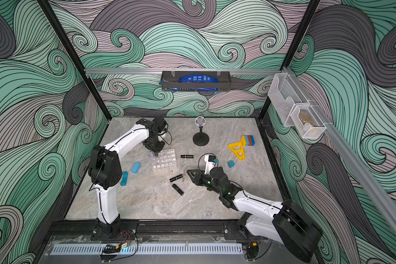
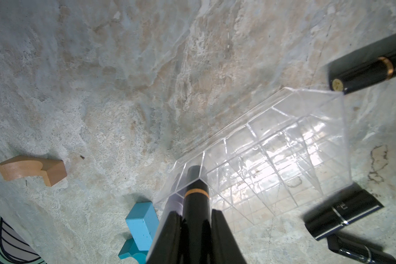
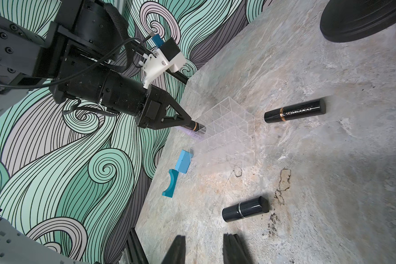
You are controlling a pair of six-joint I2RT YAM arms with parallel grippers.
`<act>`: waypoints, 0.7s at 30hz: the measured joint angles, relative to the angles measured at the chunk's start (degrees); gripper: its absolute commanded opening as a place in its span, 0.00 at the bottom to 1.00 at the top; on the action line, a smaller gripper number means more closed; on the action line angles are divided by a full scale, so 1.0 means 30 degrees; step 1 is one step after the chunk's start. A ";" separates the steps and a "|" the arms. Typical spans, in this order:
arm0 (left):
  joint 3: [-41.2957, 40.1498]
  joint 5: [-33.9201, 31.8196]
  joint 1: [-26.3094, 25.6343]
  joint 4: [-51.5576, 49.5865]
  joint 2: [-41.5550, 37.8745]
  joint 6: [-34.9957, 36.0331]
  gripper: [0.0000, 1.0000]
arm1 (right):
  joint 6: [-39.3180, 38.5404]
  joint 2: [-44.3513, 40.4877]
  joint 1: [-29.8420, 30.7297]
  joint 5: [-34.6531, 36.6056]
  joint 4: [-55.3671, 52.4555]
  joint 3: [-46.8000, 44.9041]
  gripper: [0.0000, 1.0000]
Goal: Arrange the lipsticks in the organizer
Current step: Place the lipstick in the storage box.
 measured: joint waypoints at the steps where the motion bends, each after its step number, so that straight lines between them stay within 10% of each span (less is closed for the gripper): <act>1: 0.0080 -0.0007 0.0000 -0.0022 0.0007 -0.0007 0.26 | 0.0000 0.0000 0.0000 -0.0015 0.0007 0.0000 0.32; 21: 0.0801 -0.0117 -0.0313 -0.0321 -0.0321 -0.0219 0.38 | -0.0576 0.0102 -0.0758 0.0007 -0.0262 0.0423 0.32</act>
